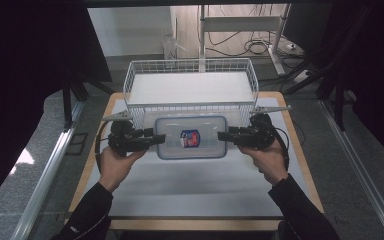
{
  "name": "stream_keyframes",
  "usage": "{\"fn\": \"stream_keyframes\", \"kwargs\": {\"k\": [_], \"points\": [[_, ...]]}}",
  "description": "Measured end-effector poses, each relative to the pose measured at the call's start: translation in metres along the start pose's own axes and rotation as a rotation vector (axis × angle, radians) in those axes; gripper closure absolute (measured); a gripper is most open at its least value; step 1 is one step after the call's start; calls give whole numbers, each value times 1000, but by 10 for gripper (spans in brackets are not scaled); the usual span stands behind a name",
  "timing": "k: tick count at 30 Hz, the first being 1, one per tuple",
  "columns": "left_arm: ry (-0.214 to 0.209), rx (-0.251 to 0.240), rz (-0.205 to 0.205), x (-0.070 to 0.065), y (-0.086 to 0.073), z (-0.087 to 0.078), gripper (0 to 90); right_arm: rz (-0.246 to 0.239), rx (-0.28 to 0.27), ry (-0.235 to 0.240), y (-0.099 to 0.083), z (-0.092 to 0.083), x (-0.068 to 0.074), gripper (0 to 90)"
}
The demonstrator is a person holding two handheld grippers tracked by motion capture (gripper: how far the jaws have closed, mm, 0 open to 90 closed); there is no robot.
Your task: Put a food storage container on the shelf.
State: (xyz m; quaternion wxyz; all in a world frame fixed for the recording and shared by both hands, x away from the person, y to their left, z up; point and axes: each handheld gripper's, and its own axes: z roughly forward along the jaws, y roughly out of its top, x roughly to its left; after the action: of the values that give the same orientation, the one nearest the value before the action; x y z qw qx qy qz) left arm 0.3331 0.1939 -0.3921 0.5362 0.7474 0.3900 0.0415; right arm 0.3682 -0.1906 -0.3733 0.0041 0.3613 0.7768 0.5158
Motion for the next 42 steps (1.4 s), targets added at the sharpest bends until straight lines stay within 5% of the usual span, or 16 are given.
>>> {"fn": "stream_keyframes", "kwargs": {"k": [9,25,42], "points": [[5,-25,23,6,37,-12,485,-19,-25,1,37,-3,4,530],[-12,-65,3,33,91,-16,486,-20,-65,-16,99,3,-4,527],[-11,-74,-45,62,129,-5,485,36,-97,-27,137,18,-27,522]]}}
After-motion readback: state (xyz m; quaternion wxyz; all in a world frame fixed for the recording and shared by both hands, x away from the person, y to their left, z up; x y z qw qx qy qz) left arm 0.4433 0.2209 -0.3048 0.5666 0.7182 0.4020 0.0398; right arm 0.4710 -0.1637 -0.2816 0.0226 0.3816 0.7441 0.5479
